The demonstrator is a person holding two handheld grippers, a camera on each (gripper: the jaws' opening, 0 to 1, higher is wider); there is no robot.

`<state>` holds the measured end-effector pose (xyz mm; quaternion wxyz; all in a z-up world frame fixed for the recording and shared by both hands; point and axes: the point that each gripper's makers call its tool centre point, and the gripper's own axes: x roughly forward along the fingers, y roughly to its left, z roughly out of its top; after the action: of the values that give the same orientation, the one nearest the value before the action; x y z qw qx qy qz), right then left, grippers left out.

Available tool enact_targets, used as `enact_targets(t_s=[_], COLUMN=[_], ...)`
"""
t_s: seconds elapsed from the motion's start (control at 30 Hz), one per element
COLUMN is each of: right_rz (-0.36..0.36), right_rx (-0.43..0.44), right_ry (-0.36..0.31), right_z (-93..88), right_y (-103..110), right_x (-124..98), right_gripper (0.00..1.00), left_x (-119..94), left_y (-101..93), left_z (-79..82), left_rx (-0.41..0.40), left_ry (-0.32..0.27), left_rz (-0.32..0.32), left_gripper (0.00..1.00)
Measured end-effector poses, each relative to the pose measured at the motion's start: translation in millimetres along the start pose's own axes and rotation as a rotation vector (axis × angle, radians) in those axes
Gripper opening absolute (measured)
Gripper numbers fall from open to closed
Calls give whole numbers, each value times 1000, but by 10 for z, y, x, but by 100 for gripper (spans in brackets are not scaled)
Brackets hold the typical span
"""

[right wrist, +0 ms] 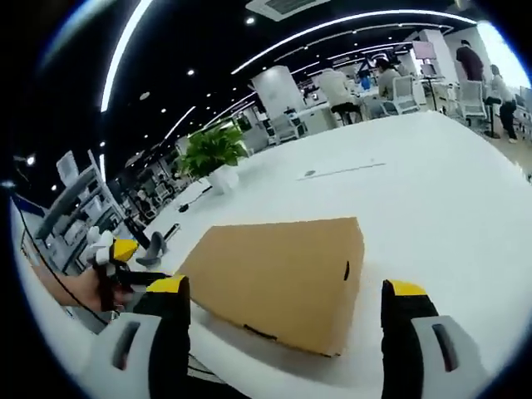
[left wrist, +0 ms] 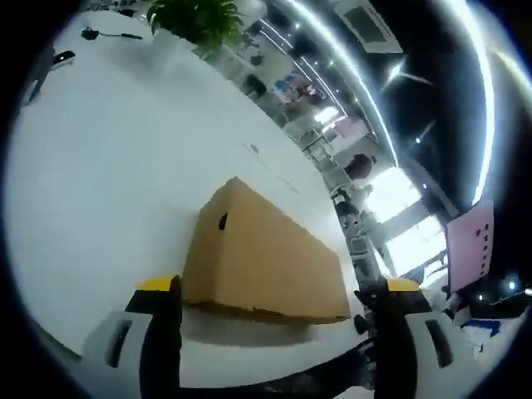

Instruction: Operate the shoe box by opening the lid, removing the specified soft item, and placing it in the target area until the item is outside and the box remains undamaged.

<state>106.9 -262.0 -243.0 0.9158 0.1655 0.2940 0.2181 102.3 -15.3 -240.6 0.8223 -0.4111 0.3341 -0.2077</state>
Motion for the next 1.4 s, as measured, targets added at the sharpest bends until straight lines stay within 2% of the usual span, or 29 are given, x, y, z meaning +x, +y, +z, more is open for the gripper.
enact_targets(t_s=[0.03, 0.1, 0.2, 0.23, 0.3, 0.37, 0.4, 0.47, 0.5, 0.57, 0.63, 0.67, 0.73, 0.77, 0.8, 0.83, 0.87, 0.93, 0.97, 1.0, 1.07, 1.17, 1.23, 1.3, 1.33, 1.37, 1.4], right_rz=[6, 14, 26, 28, 43, 49, 61, 97, 121, 155, 169, 181, 231, 226, 238, 248, 279, 294, 305, 312, 298, 313, 291, 265, 256, 255, 253], right_rx=[54, 129, 213, 232, 265, 295, 324, 389, 427, 492, 515, 523, 569, 565, 567, 571, 593, 585, 568, 547, 458, 455, 430, 441, 451, 464, 526], right_ry=[-12, -53, -93, -101, -107, -116, -124, -154, -180, -209, -220, -231, -225, -242, -245, -247, -244, -249, -246, -239, -256, -259, -251, -238, -231, -224, -202], right_z=[19, 91, 161, 170, 174, 184, 199, 264, 313, 371, 394, 410, 415, 428, 436, 442, 448, 456, 456, 449, 468, 485, 440, 366, 330, 296, 239], right_y=[-18, -52, -77, -87, -85, -75, -54, 1, 32, 64, 65, 63, 114, 81, 92, 110, 152, 168, 187, 204, 210, 236, 189, 117, 91, 77, 66], right_x=[-18, -57, -101, -109, -122, -133, -136, -148, -161, -185, -203, -220, -242, -252, -264, -271, -285, -298, -303, -309, -324, -345, -337, -332, -334, -343, -360], right_gripper=[98, 97, 95, 94, 94, 94, 94, 95, 97, 99, 100, 100, 100, 100, 100, 100, 100, 100, 100, 100, 100, 99, 99, 98, 97, 95, 90], left_x=[-19, -39, -50, -50, -66, -71, -75, -115, -145, -217, -291, -359, -393, -397, -388, -381, -372, -370, -296, -265, -246, -236, -232, -234, -234, -248, -296], left_y=[17, 55, 82, 42, 76, 19, -33, -215, -262, -314, -351, -380, -360, -371, -364, -358, -388, -520, -413, -419, -476, -484, -410, -335, -276, -197, -123], left_z=[30, 26, 38, 70, 124, 167, 203, 286, 348, 469, 498, 570, 559, 596, 575, 525, 512, 552, 523, 496, 454, 403, 323, 335, 320, 290, 301], left_rx=[-35, -16, -44, -98, -108, -108, -120, -156, -174, -123, -50, 21, 38, 94, 174, 180, 130, 65, 61, 63, 78, -10, -61, -181, -215, -222, -203], left_ry=[-14, -3, -3, -22, -49, -67, -85, -116, -149, -207, -207, -253, -233, -255, -245, -214, -199, -223, -184, -167, -166, -148, -102, -106, -96, -78, -91], left_rz=[-3, 1, -6, -30, -29, -65, -97, -203, -215, -221, -220, -221, -219, -246, -234, -235, -259, -338, -295, -292, -309, -346, -339, -343, -333, -307, -298], left_gripper=[99, 99, 99, 99, 100, 100, 100, 100, 99, 99, 86, 80, 72, 73, 71, 64, 60, 68, 74, 77, 69, 72, 74, 86, 92, 93, 89])
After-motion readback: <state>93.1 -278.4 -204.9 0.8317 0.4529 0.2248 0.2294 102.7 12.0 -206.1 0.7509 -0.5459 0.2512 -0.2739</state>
